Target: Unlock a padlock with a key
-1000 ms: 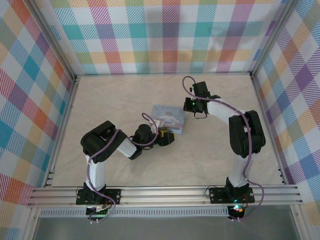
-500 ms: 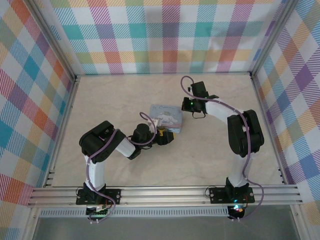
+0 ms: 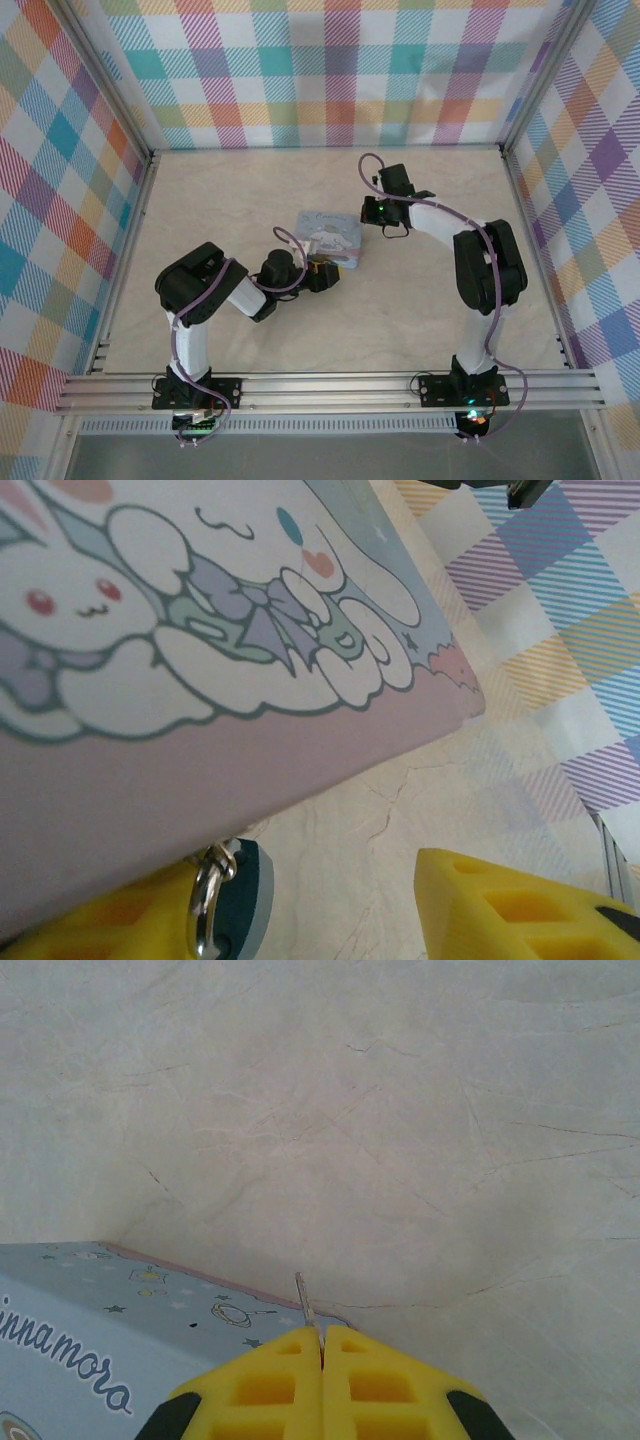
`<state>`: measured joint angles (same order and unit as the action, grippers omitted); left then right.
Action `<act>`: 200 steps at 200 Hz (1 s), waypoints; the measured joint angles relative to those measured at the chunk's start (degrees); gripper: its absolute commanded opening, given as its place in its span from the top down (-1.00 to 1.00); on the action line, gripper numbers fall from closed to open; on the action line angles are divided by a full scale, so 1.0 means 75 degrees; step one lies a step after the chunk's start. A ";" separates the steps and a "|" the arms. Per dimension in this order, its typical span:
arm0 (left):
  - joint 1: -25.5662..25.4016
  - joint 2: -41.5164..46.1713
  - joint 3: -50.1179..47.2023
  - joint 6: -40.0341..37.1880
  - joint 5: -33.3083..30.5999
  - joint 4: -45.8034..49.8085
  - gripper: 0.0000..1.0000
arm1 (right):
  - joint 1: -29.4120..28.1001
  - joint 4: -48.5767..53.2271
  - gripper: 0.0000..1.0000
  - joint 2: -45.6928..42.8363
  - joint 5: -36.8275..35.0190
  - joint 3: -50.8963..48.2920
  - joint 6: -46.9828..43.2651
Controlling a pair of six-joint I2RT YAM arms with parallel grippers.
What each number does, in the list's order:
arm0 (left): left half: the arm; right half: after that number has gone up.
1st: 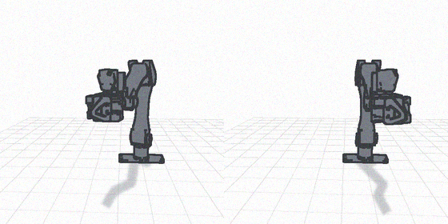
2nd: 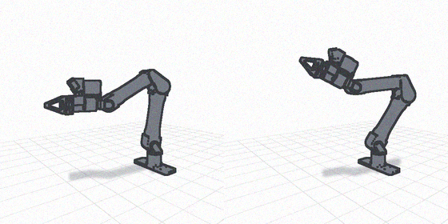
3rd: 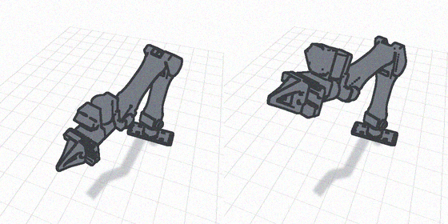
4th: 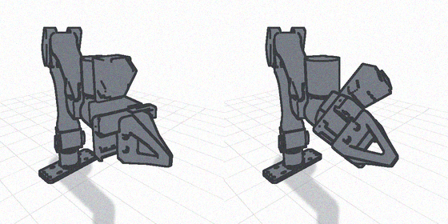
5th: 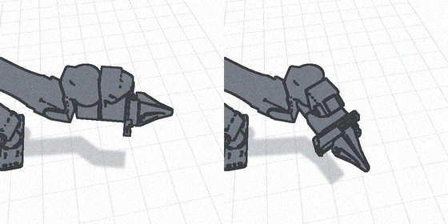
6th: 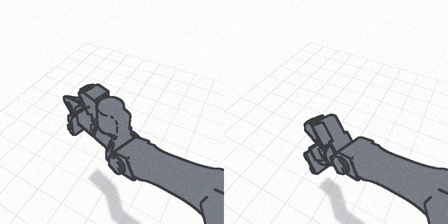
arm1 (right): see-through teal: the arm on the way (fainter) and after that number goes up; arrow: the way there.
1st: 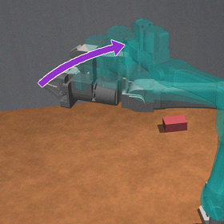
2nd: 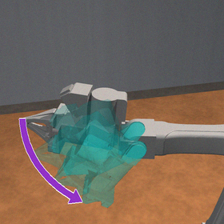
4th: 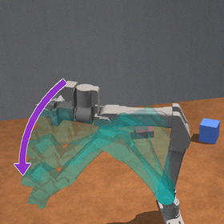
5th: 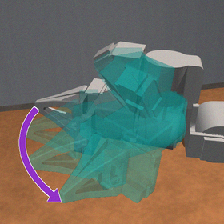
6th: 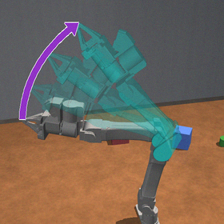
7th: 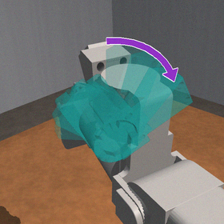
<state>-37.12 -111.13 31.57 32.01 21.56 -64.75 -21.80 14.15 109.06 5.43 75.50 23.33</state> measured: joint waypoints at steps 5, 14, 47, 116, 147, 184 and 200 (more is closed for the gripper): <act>0.0020 0.0000 0.0000 0.0000 -0.0023 0.0047 0.21 | 0.0003 0.0000 1.00 0.0000 0.0003 0.0000 0.0000; 0.0067 0.0000 0.0009 -0.0006 0.0012 0.0146 0.22 | 0.0000 0.0000 1.00 0.0000 0.0006 0.0000 0.0000; 0.0114 0.0000 0.0023 -0.0009 0.0067 0.0213 0.20 | 0.0000 0.0003 1.00 0.0000 0.0020 0.0000 0.0000; 0.0119 0.0012 0.0073 0.0163 0.0265 0.0052 -0.15 | 0.0003 -0.0035 1.00 0.0000 0.0079 -0.0009 0.0064; 0.0052 -0.0245 0.0405 0.0364 0.0391 -0.0047 -0.18 | 0.0012 -0.0219 1.00 0.0015 -0.0134 -0.0009 0.0178; 0.0035 -0.0361 0.0522 0.0455 0.0379 -0.0055 -0.03 | 0.0015 -0.0286 1.00 0.0026 -0.0280 -0.0009 0.0184; 0.0044 -0.0370 0.0510 0.0455 0.0312 -0.0041 0.04 | 0.0012 -0.0280 1.00 0.0026 -0.0291 -0.0009 0.0181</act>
<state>-36.80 -113.91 35.40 35.42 23.90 -65.06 -21.71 12.05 109.25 3.25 75.44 24.69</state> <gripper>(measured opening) 0.500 0.065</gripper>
